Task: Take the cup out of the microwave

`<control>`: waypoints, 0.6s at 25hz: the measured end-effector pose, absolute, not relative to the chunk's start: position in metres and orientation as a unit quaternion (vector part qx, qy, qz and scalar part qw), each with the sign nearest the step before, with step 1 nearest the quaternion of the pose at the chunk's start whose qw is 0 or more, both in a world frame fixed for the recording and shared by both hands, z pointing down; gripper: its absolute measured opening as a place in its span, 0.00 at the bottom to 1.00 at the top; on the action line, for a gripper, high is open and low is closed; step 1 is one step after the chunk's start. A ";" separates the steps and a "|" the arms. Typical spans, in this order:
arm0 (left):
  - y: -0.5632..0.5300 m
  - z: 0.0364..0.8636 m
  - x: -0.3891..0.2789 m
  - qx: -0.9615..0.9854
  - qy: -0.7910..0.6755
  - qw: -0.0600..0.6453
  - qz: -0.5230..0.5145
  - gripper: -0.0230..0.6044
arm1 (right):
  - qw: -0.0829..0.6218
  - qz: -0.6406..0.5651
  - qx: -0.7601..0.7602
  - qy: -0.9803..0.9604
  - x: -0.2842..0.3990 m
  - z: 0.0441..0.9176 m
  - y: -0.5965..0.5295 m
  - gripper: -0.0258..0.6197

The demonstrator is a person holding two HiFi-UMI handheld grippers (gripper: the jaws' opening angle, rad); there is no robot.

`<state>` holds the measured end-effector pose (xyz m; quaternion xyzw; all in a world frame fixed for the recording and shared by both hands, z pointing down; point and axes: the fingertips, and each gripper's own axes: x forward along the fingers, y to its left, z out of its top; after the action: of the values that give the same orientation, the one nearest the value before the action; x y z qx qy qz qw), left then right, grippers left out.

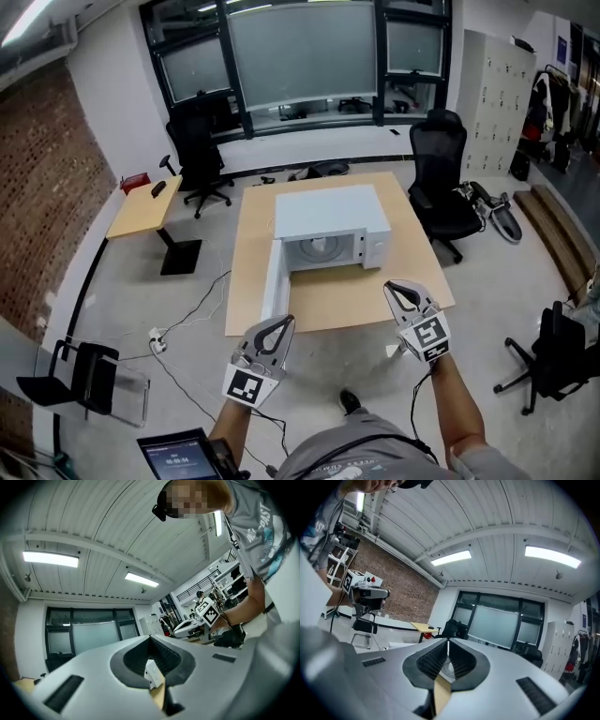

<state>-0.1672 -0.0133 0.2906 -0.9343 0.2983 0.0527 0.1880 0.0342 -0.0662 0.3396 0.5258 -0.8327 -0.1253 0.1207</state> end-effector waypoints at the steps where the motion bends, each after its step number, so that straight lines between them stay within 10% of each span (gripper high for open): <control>1: -0.025 0.293 -0.164 -0.935 0.301 0.183 0.052 0.08 | 0.121 -0.120 0.521 -0.836 0.034 0.346 -0.084 0.06; 15: -0.153 0.337 -0.153 -0.931 0.345 0.109 0.043 0.08 | 0.151 -0.050 0.447 -0.880 -0.006 0.443 -0.283 0.06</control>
<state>-0.1531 -0.1526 0.3373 -0.9314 0.3447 0.0427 0.1086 -0.0064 -0.2832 0.4426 0.4467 -0.8804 -0.0502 0.1513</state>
